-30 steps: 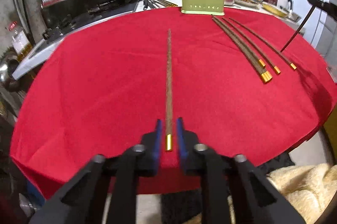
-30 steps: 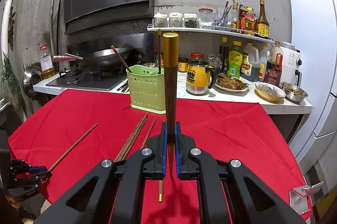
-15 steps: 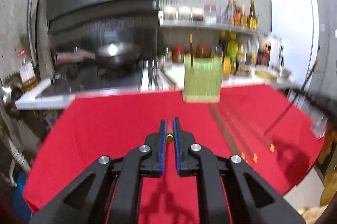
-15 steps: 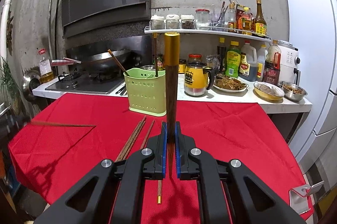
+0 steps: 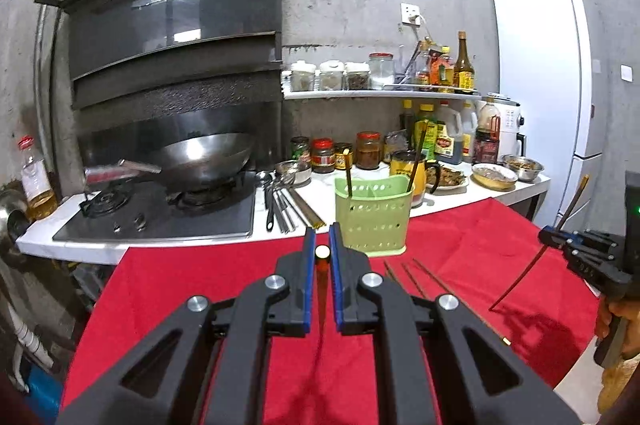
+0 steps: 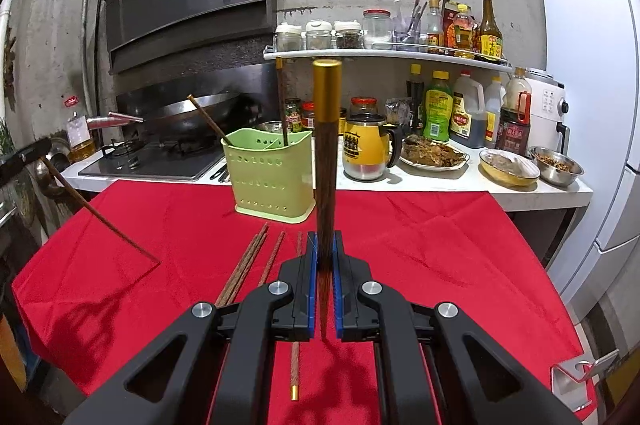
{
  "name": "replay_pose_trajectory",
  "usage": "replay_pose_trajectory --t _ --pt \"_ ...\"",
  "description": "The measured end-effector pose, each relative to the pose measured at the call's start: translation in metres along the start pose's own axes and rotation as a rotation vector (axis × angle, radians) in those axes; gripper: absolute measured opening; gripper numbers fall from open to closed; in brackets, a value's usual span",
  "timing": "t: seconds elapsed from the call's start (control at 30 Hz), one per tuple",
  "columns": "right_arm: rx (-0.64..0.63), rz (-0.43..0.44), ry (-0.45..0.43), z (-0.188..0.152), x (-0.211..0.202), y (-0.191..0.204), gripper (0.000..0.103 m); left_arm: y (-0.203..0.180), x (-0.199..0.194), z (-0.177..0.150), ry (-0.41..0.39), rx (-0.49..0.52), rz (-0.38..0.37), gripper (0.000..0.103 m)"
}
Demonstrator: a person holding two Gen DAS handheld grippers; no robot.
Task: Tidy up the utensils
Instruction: 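Carry both chopsticks to the green holder and lower them into it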
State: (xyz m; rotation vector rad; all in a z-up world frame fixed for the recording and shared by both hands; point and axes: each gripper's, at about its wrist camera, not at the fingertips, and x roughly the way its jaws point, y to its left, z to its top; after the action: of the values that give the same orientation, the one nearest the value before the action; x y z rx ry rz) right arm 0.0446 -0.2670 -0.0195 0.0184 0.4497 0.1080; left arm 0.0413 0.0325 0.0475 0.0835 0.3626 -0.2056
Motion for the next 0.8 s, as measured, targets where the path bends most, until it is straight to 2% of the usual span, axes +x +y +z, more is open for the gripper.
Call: replay_pose_trajectory --t 0.27,0.43,0.57,0.67,0.8 --pt "0.008 -0.004 -0.005 0.003 0.007 -0.003 0.007 -0.006 0.019 0.005 -0.003 0.030 0.017 0.007" --pt "0.002 -0.002 -0.004 0.005 0.011 -0.002 0.007 0.000 0.047 -0.011 0.115 0.007 0.021 0.007" --pt "-0.009 -0.002 -0.008 0.009 0.014 -0.001 0.007 0.005 0.052 -0.020 0.138 -0.006 0.025 0.006" --pt "-0.039 -0.011 -0.052 0.024 0.012 0.002 0.007 0.006 0.047 -0.009 0.073 -0.011 0.031 0.006" --pt "-0.065 -0.009 -0.117 0.059 0.020 0.002 0.007 -0.006 0.046 0.024 -0.035 -0.021 -0.025 0.006"
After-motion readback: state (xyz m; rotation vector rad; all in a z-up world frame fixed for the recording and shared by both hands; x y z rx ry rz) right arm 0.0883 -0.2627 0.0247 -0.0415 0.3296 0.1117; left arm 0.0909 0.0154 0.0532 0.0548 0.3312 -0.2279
